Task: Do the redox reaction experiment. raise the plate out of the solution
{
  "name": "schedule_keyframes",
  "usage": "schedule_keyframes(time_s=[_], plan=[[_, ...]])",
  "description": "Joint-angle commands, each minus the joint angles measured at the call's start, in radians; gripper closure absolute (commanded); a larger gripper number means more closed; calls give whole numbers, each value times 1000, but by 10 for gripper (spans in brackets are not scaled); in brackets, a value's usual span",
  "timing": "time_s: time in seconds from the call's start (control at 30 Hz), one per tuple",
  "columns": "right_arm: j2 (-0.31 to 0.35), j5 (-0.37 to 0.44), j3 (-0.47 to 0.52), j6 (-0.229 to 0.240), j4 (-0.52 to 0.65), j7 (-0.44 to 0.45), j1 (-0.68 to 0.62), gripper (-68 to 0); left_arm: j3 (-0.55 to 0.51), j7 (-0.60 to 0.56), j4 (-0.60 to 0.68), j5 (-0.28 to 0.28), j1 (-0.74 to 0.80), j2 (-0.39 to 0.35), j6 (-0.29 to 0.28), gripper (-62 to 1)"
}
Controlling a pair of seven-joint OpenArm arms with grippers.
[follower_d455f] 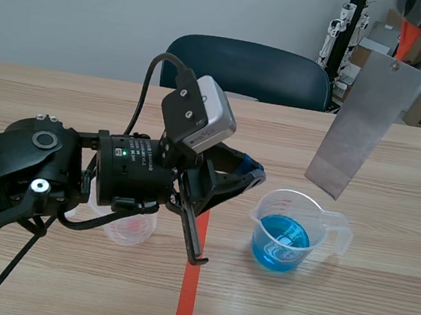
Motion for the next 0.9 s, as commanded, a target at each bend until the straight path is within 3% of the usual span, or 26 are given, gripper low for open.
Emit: schedule_keyframes(time_s=[0.0, 0.87], plan=[[8, 18, 12, 1, 9, 23, 15, 0, 1, -21, 20, -10, -11, 7, -1, -25], [8, 18, 12, 1, 9, 19, 15, 0, 1, -19, 24, -10, -19, 7, -1, -25]])
